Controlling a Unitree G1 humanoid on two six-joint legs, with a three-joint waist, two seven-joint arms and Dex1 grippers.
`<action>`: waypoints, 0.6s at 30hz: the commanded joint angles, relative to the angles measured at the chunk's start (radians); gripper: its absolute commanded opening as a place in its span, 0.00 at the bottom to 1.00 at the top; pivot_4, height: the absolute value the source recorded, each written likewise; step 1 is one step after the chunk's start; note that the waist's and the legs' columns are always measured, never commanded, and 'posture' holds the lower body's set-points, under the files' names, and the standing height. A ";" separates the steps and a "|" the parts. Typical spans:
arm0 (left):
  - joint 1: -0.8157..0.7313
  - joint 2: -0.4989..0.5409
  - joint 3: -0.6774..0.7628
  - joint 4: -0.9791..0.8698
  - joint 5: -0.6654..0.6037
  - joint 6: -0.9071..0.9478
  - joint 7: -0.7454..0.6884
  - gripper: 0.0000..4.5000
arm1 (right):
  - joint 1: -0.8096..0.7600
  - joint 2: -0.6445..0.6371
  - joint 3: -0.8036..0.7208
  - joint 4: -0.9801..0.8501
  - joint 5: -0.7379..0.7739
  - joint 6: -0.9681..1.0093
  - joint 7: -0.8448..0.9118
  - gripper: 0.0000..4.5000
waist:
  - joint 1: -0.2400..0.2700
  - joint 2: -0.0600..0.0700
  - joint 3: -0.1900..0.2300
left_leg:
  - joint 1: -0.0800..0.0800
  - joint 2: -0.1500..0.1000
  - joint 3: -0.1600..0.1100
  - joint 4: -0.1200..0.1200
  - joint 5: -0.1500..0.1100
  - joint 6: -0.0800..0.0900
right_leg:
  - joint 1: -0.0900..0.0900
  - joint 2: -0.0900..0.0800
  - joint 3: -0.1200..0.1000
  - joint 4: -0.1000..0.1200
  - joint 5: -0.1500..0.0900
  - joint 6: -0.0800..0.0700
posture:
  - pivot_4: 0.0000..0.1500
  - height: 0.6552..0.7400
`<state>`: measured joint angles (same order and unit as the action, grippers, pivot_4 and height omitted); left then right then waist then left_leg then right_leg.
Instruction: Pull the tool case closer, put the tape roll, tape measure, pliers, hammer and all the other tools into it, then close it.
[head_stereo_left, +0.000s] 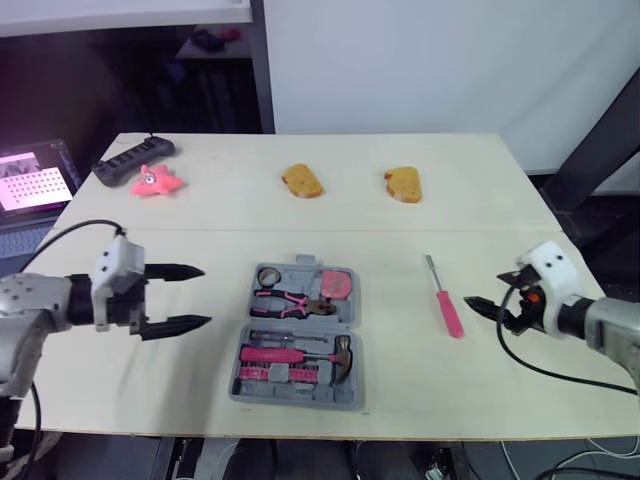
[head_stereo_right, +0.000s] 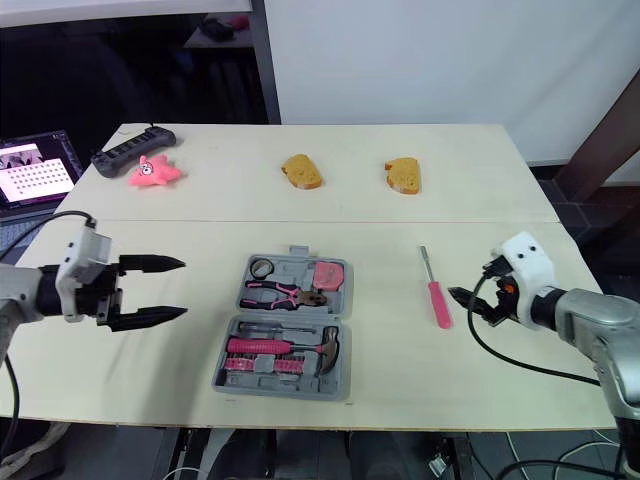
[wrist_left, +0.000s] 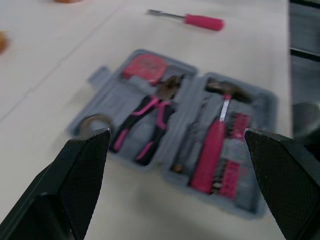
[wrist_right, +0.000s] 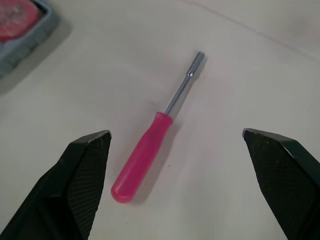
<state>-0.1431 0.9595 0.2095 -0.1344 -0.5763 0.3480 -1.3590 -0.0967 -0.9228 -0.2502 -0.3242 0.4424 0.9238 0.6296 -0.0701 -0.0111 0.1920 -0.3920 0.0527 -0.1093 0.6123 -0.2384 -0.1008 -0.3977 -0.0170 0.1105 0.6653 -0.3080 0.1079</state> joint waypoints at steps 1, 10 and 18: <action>0.008 0.020 0.027 -0.082 -0.030 0.039 0.017 1.00 | -0.106 0.059 0.008 -0.024 0.026 0.174 -0.095 0.99 | 0.000 0.000 0.000 | 0.000 0.000 0.000 0.000 0.000 0.000 | 0.000 0.000 0.000 0.000 0.000 0.000 | 1.00 1.00; 0.086 0.000 0.082 -0.156 -0.002 0.019 0.092 1.00 | -0.349 0.243 0.099 0.145 -0.066 0.418 -0.308 0.99 | 0.007 -0.001 0.001 | -0.002 0.000 0.000 0.000 0.000 0.000 | -0.001 0.000 0.000 0.000 0.000 0.000 | 1.00 1.00; 0.173 0.002 0.121 -0.191 0.006 -0.009 0.116 1.00 | -0.422 0.340 0.114 0.325 -0.128 0.414 -0.382 0.99 | 0.000 0.000 0.001 | -0.002 0.000 0.000 0.000 0.000 0.000 | -0.003 0.000 0.000 0.001 0.000 0.000 | 1.00 1.00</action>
<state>0.0287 0.9567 0.2971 -0.2994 -0.5759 0.3596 -1.2533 -0.4958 -0.5946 -0.1296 -0.0152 0.3296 1.3580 0.2579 -0.0701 -0.0115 0.1934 -0.3943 0.0526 -0.1094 0.6126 -0.2384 -0.1008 -0.4005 -0.0170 0.1103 0.6660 -0.3078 0.1075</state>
